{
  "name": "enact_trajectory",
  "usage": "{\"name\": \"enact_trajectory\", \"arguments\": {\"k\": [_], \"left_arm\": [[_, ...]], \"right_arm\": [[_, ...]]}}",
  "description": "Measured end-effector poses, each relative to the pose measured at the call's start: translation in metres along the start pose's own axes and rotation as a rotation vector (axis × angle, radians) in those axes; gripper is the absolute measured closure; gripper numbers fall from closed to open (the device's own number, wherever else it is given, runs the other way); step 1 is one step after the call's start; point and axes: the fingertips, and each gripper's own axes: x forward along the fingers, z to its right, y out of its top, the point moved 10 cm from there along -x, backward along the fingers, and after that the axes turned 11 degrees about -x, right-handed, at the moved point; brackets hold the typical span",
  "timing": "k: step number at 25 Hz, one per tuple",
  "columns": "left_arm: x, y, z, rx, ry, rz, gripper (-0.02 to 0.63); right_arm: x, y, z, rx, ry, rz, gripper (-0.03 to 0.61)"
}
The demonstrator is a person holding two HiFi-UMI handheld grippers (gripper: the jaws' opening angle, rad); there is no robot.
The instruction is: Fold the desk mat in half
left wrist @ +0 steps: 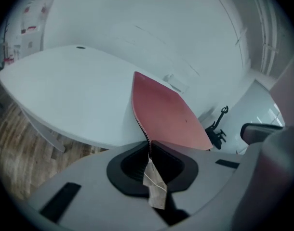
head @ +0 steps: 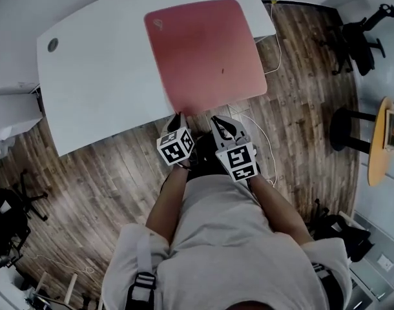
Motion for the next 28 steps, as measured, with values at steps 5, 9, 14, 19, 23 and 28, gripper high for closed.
{"name": "enact_trajectory", "arguments": {"k": [5,9,14,19,23,28], "left_arm": [[0.003,0.006,0.012,0.327,0.026,-0.008,0.583],[0.004,0.005,0.021,0.519,0.032,0.000,0.581],[0.004,-0.005,0.034,0.673,0.037,0.001,0.581],[0.000,-0.013,0.043,0.789,0.054,0.024,0.578],[0.002,-0.016,0.046,0.826,0.065,0.029,0.578],[0.005,-0.015,0.045,0.917,0.094,0.024,0.578]], "right_arm": [[0.000,-0.002,-0.003,0.031,-0.047,0.003,0.537],[-0.004,-0.008,-0.002,0.066,-0.078,-0.006,0.537],[-0.013,-0.016,-0.002,0.080,-0.095,-0.037,0.537],[-0.020,-0.021,-0.003,0.069,-0.098,-0.033,0.537],[-0.021,-0.024,0.001,0.063,-0.101,-0.026,0.537],[-0.019,-0.024,0.004,0.082,-0.108,-0.020,0.537]]}}
